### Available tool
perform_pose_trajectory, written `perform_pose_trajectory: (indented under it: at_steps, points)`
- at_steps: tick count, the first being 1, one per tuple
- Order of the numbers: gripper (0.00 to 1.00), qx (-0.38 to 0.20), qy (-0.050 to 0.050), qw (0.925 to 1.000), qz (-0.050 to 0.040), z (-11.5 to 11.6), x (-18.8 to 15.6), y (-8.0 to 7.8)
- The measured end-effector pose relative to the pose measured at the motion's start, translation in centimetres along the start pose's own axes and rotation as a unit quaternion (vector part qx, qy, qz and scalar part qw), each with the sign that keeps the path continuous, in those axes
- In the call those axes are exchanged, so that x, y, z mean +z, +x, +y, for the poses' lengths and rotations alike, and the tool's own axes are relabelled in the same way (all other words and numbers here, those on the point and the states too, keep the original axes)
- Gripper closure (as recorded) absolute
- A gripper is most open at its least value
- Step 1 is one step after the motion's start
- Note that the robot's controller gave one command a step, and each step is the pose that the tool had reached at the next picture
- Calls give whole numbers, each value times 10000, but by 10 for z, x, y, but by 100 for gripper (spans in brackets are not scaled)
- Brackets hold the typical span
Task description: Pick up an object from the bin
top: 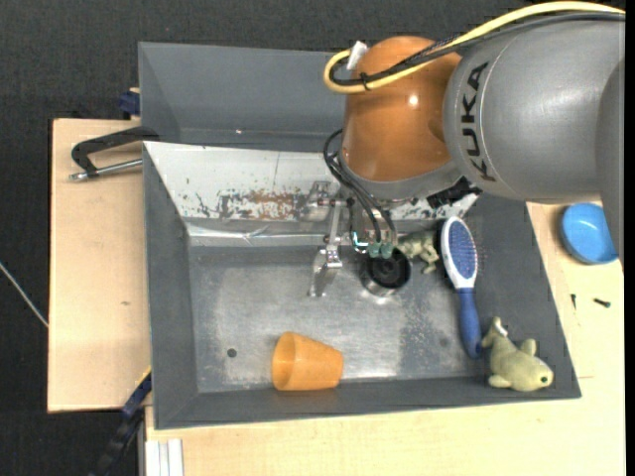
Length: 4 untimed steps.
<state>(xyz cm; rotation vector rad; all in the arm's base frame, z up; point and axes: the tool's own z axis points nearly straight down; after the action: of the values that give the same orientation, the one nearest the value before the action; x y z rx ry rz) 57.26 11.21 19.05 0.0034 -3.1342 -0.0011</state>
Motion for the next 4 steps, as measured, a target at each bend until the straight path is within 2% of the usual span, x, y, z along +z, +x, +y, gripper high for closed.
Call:
perform_pose_trajectory:
  at_steps: [1, 2, 3, 4]
  points:
    - [0, -30, 21, 10000, -11, -90, 59, -8]
    - [0, -217, 9, 9997, -63, -148, 82, -15]
    - [100, -239, -2, 9997, -53, -144, 82, -14]
    - [0, -237, 0, 9997, -54, -145, 82, -14]
